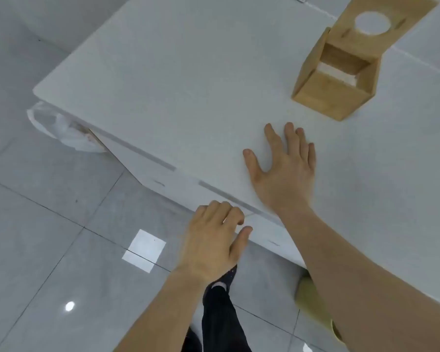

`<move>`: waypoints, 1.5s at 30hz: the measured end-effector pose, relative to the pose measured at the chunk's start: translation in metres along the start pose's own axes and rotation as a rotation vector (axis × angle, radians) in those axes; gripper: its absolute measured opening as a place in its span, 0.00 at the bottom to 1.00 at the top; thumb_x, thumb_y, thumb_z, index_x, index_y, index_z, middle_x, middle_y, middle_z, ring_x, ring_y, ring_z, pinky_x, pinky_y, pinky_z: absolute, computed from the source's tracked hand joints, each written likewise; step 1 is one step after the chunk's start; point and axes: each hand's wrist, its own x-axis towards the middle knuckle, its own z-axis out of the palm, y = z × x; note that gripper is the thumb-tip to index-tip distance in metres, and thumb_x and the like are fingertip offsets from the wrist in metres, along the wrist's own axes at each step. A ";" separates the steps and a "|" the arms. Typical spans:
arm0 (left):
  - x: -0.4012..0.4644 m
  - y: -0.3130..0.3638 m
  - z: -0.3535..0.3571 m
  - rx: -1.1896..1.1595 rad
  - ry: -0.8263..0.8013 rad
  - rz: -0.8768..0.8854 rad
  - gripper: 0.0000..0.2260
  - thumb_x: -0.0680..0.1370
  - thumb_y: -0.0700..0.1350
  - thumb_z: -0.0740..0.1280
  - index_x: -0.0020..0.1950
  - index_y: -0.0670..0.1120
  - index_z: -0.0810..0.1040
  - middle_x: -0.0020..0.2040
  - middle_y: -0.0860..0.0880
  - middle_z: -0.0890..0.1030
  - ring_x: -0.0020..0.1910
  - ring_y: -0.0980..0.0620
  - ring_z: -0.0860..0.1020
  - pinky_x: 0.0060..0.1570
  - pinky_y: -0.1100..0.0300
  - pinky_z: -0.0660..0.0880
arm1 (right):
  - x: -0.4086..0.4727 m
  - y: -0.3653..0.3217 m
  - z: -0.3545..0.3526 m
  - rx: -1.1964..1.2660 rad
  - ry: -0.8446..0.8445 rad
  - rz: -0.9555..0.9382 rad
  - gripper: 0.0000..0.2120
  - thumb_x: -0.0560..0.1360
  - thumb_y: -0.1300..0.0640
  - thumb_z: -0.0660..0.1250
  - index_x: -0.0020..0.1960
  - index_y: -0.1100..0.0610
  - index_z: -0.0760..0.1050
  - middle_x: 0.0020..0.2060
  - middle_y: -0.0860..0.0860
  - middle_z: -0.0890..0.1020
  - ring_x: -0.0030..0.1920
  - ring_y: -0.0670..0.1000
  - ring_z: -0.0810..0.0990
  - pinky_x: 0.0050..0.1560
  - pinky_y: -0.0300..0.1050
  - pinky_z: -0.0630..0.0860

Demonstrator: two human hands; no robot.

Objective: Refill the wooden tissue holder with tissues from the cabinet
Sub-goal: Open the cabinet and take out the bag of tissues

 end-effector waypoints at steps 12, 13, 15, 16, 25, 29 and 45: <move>-0.003 -0.006 0.034 0.272 -0.189 0.003 0.30 0.79 0.58 0.62 0.78 0.46 0.66 0.78 0.44 0.69 0.79 0.38 0.63 0.80 0.42 0.48 | 0.000 0.001 0.005 -0.006 0.041 -0.009 0.35 0.78 0.30 0.51 0.80 0.46 0.62 0.81 0.55 0.61 0.82 0.58 0.55 0.81 0.60 0.53; -0.002 -0.006 0.034 0.282 -0.195 0.000 0.31 0.79 0.58 0.62 0.79 0.46 0.64 0.78 0.44 0.68 0.80 0.39 0.62 0.80 0.42 0.47 | 0.000 0.001 0.005 -0.006 0.044 -0.010 0.35 0.78 0.30 0.51 0.80 0.46 0.62 0.81 0.55 0.61 0.82 0.58 0.55 0.81 0.61 0.53; 0.002 -0.005 0.032 0.297 -0.193 -0.008 0.30 0.80 0.58 0.61 0.79 0.45 0.65 0.78 0.45 0.68 0.80 0.40 0.62 0.81 0.41 0.49 | 0.000 0.001 0.004 -0.008 0.035 -0.008 0.36 0.78 0.30 0.51 0.80 0.46 0.61 0.82 0.55 0.61 0.82 0.58 0.55 0.81 0.60 0.52; 0.003 -0.005 0.031 0.290 -0.181 -0.017 0.29 0.80 0.58 0.61 0.78 0.45 0.67 0.77 0.45 0.69 0.79 0.40 0.63 0.81 0.41 0.51 | 0.000 0.000 0.003 -0.025 0.031 -0.004 0.36 0.78 0.30 0.51 0.81 0.46 0.61 0.82 0.55 0.60 0.82 0.57 0.54 0.81 0.60 0.52; -0.046 -0.016 0.010 0.197 -0.088 -0.049 0.20 0.82 0.60 0.57 0.62 0.50 0.80 0.62 0.49 0.80 0.70 0.44 0.74 0.74 0.46 0.68 | -0.001 0.000 0.001 -0.027 0.000 -0.015 0.36 0.78 0.29 0.49 0.81 0.45 0.59 0.82 0.55 0.58 0.82 0.57 0.53 0.82 0.60 0.51; -0.090 -0.030 -0.008 0.219 -0.026 -0.113 0.18 0.82 0.59 0.59 0.52 0.49 0.82 0.53 0.50 0.82 0.62 0.45 0.78 0.67 0.49 0.75 | -0.002 -0.001 0.000 -0.013 -0.001 -0.014 0.36 0.78 0.29 0.50 0.81 0.45 0.59 0.82 0.55 0.59 0.82 0.57 0.53 0.82 0.60 0.50; -0.188 -0.085 -0.056 0.319 0.113 -0.471 0.11 0.77 0.53 0.71 0.43 0.46 0.79 0.48 0.50 0.80 0.55 0.49 0.78 0.40 0.59 0.78 | -0.005 -0.001 0.001 0.001 0.049 -0.077 0.33 0.80 0.33 0.53 0.79 0.50 0.63 0.77 0.59 0.65 0.77 0.64 0.62 0.78 0.66 0.57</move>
